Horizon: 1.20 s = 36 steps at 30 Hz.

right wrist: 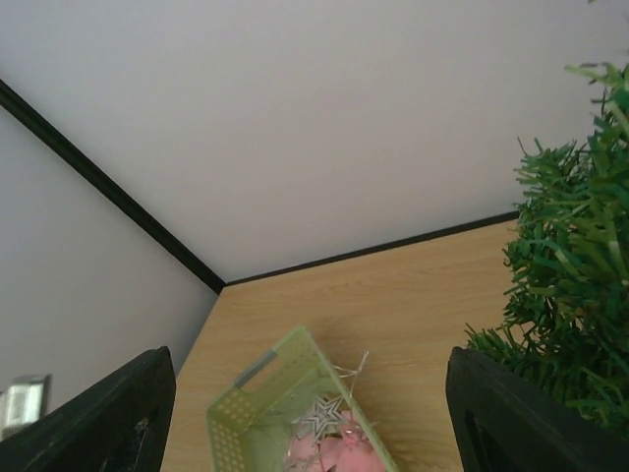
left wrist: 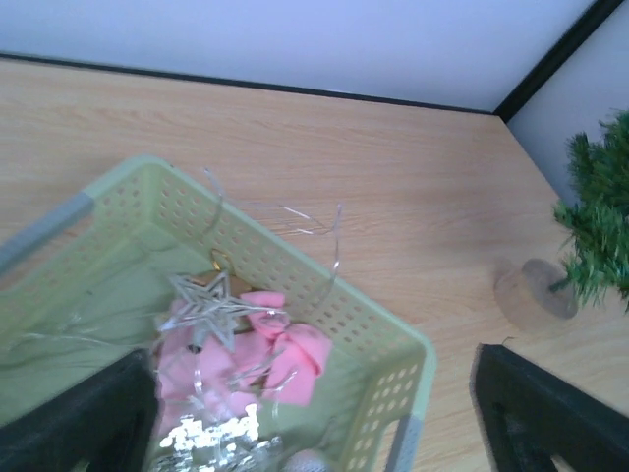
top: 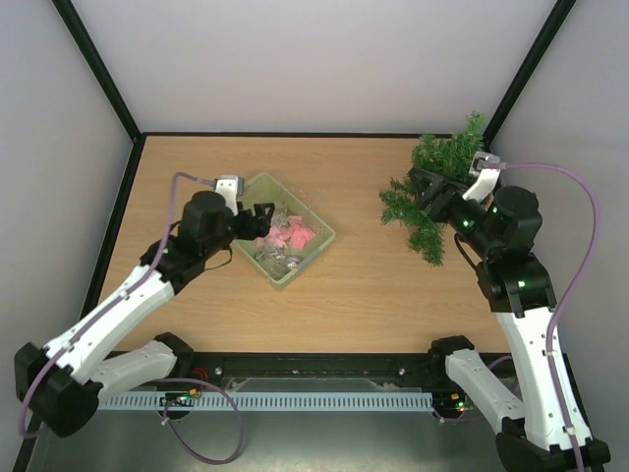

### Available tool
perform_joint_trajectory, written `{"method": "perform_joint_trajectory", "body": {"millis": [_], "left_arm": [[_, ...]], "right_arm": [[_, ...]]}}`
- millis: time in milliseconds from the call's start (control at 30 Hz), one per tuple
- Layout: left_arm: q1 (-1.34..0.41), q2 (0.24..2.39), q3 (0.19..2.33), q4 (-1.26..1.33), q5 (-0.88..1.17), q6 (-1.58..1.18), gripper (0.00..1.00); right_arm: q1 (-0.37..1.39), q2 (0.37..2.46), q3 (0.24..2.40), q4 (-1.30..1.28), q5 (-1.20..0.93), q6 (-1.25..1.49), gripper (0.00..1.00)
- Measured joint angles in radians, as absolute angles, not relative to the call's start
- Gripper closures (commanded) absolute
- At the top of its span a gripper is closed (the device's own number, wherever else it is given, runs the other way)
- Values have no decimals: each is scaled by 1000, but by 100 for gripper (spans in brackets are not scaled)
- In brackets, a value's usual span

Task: Decorate the small christmas tree
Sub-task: Pick up the decoration item from the storage box.

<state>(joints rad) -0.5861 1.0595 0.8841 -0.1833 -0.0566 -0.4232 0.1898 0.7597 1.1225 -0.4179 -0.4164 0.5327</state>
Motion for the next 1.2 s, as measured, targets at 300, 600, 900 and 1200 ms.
{"method": "perform_joint_trajectory", "body": {"millis": [300,600,900,1200], "left_arm": [[-549,753,839,-289,-27,-495,0],[-549,662,829,-389,-49,-463,0],[-549,589,826,-463,-60,-406,0],[-549,524,735,-463,-83,-403,0]], "right_arm": [[409,857,1123,-418,-316,554,37],[773,1108,1134,-414,-65,563,53],[862,1385,1148,-368,40,561,59],[875,1652,1191,-326,12,558,58]]}}
